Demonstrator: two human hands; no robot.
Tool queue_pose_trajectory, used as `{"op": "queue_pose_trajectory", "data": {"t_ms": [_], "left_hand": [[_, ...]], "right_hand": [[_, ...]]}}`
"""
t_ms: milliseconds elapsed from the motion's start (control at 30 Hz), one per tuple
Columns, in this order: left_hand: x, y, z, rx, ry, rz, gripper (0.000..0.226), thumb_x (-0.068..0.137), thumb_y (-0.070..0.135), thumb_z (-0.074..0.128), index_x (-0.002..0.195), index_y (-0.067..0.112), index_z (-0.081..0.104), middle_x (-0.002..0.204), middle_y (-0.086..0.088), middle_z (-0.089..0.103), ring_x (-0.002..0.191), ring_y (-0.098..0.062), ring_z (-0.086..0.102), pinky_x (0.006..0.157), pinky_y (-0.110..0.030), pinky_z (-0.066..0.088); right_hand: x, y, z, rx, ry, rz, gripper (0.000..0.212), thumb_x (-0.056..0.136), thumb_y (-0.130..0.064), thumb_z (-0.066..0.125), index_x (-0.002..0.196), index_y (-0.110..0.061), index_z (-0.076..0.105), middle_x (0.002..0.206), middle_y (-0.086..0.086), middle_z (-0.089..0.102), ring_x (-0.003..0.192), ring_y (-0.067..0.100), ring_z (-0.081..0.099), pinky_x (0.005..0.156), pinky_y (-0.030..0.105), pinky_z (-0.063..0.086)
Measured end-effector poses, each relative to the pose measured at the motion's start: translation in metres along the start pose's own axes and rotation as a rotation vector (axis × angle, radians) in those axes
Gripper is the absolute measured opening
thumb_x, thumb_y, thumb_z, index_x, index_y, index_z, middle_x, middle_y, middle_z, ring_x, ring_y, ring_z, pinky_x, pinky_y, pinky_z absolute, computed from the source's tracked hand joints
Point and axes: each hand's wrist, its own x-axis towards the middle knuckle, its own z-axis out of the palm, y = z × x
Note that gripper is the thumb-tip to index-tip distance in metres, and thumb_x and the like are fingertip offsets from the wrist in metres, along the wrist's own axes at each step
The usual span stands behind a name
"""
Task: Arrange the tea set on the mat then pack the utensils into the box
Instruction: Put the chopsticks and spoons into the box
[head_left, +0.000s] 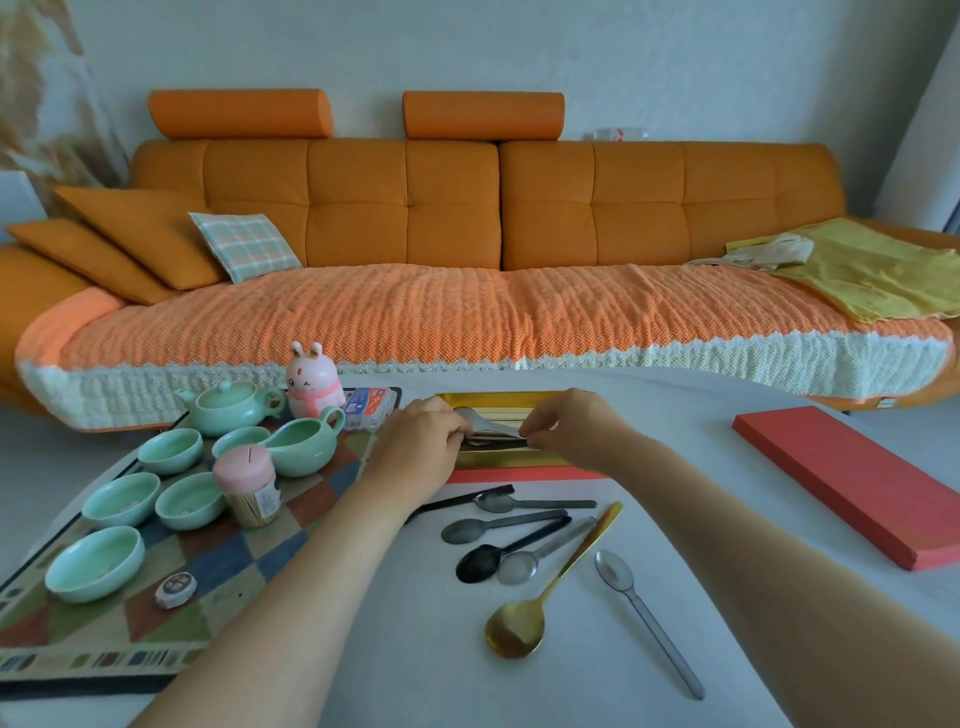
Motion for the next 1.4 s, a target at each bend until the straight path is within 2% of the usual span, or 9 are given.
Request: {"op": "queue_pose_trajectory", "data": {"t_ms": [133,333,633,767,933,1067,1167,1267,1400], "left_hand": [[0.001,0.002,-0.003,0.027,0.046,0.123,0.020,0.093,0.015,0.060,0.103,0.022,0.076,0.101,0.006,0.063,0.098,-0.018,0.056,0.083,-0.040,0.049],[-0.005,0.012,-0.006,0.053,-0.221,0.123,0.032,0.100,0.036,0.046,0.118,0.027,0.071,0.118,0.013,0.060,0.115,-0.010,0.048,0.094,-0.028,0.039],[-0.007,0.014,-0.007,0.046,-0.192,0.114,0.032,0.101,0.033,0.046,0.121,0.023,0.069,0.125,0.011,0.058,0.119,-0.011,0.047,0.094,-0.024,0.036],[-0.007,0.015,-0.009,0.041,-0.213,0.119,0.031,0.100,0.033,0.049,0.126,0.024,0.064,0.126,0.011,0.057,0.120,-0.011,0.047,0.098,-0.027,0.038],[-0.006,0.019,-0.015,-0.014,-0.083,0.141,0.022,0.095,0.024,0.055,0.114,0.024,0.067,0.114,0.011,0.057,0.110,-0.009,0.049,0.084,-0.025,0.041],[-0.011,0.029,-0.022,-0.046,-0.079,0.139,0.012,0.092,0.021,0.057,0.097,0.027,0.066,0.092,0.016,0.054,0.083,-0.008,0.054,0.064,-0.024,0.040],[-0.020,0.041,-0.022,-0.025,-0.185,0.139,0.014,0.091,0.026,0.056,0.097,0.033,0.067,0.086,0.017,0.054,0.080,-0.011,0.059,0.059,-0.021,0.037],[-0.029,0.047,-0.017,0.033,-0.322,0.155,0.025,0.091,0.033,0.056,0.112,0.036,0.068,0.107,0.017,0.060,0.098,-0.011,0.059,0.074,-0.027,0.047],[-0.036,0.046,-0.011,0.057,-0.419,0.143,0.032,0.094,0.031,0.055,0.124,0.036,0.065,0.123,0.012,0.056,0.112,-0.015,0.054,0.089,-0.035,0.050]], "right_hand": [[0.003,0.000,-0.002,-0.006,0.008,0.055,0.008,0.088,-0.020,0.072,0.088,-0.026,0.078,0.085,-0.011,0.068,0.077,0.006,0.062,0.057,0.014,0.044],[0.004,-0.003,-0.006,-0.086,-0.037,0.082,0.009,0.088,-0.020,0.072,0.091,-0.025,0.079,0.086,-0.008,0.070,0.073,0.007,0.062,0.061,0.018,0.048],[0.008,0.000,-0.010,-0.312,-0.098,0.069,0.015,0.092,-0.018,0.069,0.092,-0.028,0.080,0.079,-0.015,0.067,0.062,0.001,0.058,0.053,0.009,0.042],[0.002,0.003,-0.013,-0.236,-0.060,0.029,0.018,0.094,-0.015,0.064,0.099,-0.024,0.079,0.084,-0.013,0.065,0.066,0.002,0.057,0.054,0.009,0.040],[-0.015,-0.004,-0.021,-0.109,0.144,-0.141,0.028,0.096,-0.008,0.053,0.099,-0.024,0.076,0.095,-0.013,0.057,0.081,0.002,0.054,0.077,0.019,0.046],[-0.033,-0.015,-0.018,-0.144,0.045,-0.286,0.024,0.091,-0.014,0.058,0.097,-0.027,0.077,0.090,-0.019,0.061,0.073,-0.009,0.050,0.068,0.004,0.036],[-0.047,-0.020,-0.009,-0.228,-0.092,-0.274,0.025,0.091,-0.021,0.056,0.101,-0.032,0.076,0.096,-0.019,0.068,0.083,-0.003,0.057,0.078,0.015,0.047],[-0.056,-0.019,-0.001,-0.393,-0.203,-0.232,0.025,0.094,-0.026,0.055,0.110,-0.033,0.072,0.110,-0.013,0.069,0.099,0.010,0.062,0.086,0.033,0.055],[-0.060,-0.016,0.005,-0.491,-0.237,-0.148,0.026,0.095,-0.024,0.049,0.106,-0.030,0.072,0.105,-0.004,0.069,0.097,0.019,0.064,0.082,0.040,0.058]]}}
